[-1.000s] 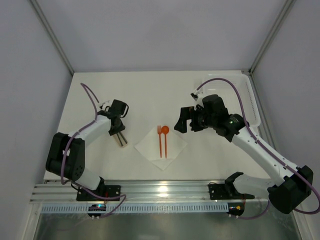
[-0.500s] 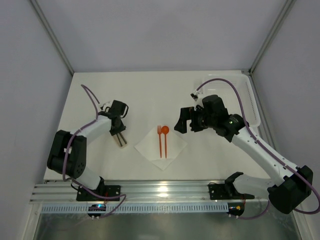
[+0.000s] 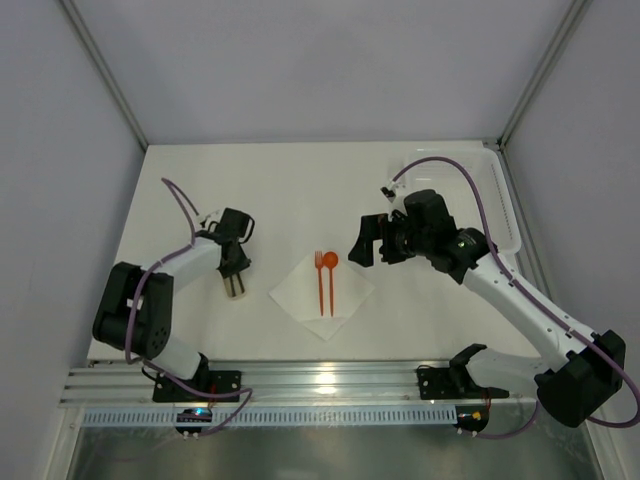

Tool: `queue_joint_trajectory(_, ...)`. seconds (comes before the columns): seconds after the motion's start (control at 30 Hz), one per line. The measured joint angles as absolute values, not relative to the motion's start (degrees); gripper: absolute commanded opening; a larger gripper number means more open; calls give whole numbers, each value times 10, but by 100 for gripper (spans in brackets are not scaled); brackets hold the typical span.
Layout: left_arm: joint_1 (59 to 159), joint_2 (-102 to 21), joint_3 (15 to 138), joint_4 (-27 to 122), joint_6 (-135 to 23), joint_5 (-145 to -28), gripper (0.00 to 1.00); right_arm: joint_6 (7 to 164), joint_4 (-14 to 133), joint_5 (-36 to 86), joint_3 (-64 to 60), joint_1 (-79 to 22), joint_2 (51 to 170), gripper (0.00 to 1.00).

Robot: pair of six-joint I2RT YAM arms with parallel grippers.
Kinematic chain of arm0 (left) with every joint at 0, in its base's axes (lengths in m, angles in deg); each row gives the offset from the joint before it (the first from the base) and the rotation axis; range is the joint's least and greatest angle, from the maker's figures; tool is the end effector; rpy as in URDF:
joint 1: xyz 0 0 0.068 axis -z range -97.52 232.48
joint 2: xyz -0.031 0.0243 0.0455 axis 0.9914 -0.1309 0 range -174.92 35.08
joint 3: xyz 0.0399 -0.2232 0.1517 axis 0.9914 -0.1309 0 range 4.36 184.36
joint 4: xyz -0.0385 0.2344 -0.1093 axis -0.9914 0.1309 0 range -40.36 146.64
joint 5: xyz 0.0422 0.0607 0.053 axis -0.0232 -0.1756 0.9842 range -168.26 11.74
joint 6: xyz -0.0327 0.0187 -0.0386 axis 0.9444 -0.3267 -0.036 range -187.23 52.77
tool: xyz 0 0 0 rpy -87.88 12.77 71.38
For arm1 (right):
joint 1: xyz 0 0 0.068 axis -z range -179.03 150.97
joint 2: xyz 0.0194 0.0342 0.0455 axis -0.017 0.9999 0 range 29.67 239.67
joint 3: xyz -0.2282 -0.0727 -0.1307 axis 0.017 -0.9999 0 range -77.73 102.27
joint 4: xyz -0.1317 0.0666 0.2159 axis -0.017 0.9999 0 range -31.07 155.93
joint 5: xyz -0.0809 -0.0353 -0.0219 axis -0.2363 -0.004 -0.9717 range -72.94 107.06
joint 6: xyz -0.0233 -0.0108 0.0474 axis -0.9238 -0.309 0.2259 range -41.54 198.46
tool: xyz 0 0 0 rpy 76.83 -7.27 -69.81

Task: Place the utensils on the paper napkin and roll it up
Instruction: Pick up the utensils from the container.

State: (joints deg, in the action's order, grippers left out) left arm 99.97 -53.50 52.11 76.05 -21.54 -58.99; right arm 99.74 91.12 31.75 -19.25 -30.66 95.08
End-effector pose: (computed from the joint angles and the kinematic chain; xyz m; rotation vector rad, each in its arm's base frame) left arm 0.2704 -0.0727 0.1634 -0.7276 2.5282 0.1028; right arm 0.2036 0.1360 0.3152 -0.3545 2.3200 0.7671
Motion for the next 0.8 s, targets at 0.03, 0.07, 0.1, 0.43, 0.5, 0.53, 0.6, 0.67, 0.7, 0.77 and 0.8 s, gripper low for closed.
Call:
queue_joint_trajectory(0.03, 1000, -534, 520, 759, -217, -591, 33, 997, 911, 318, -192, -307, 951, 99)
queue_joint_trajectory(0.07, 1000, -532, 520, 759, -218, -593, 34, 997, 911, 318, -192, -307, 953, 99)
queue_joint_trajectory(0.1, 1000, -530, 520, 757, -220, -593, 34, 997, 911, 318, -192, -307, 954, 99)
queue_joint_trajectory(0.43, 1000, -453, 522, 768, -227, -578, 40, 997, 911, 318, -192, -307, 956, 99)
queue_joint_trajectory(0.5, 1000, -447, 525, 779, -227, -570, 39, 997, 911, 318, -192, -307, 956, 99)
queue_joint_trajectory(0.53, 1000, -447, 525, 782, -227, -568, 39, 997, 911, 318, -192, -307, 956, 99)
queue_joint_trajectory(0.6, 1000, -447, 527, 791, -227, -562, 39, 997, 911, 318, -193, -307, 956, 99)
queue_joint_trajectory(0.67, 1000, -447, 527, 799, -227, -557, 38, 997, 911, 318, -194, -307, 956, 99)
queue_joint_trajectory(0.7, 1000, -447, 527, 803, -227, -556, 38, 997, 911, 318, -195, -307, 956, 99)
queue_joint_trajectory(0.77, 1000, -449, 527, 807, -227, -553, 37, 997, 911, 318, -196, -307, 956, 99)
queue_joint_trajectory(0.8, 1000, -451, 527, 809, -227, -552, 37, 997, 911, 318, -196, -307, 956, 99)
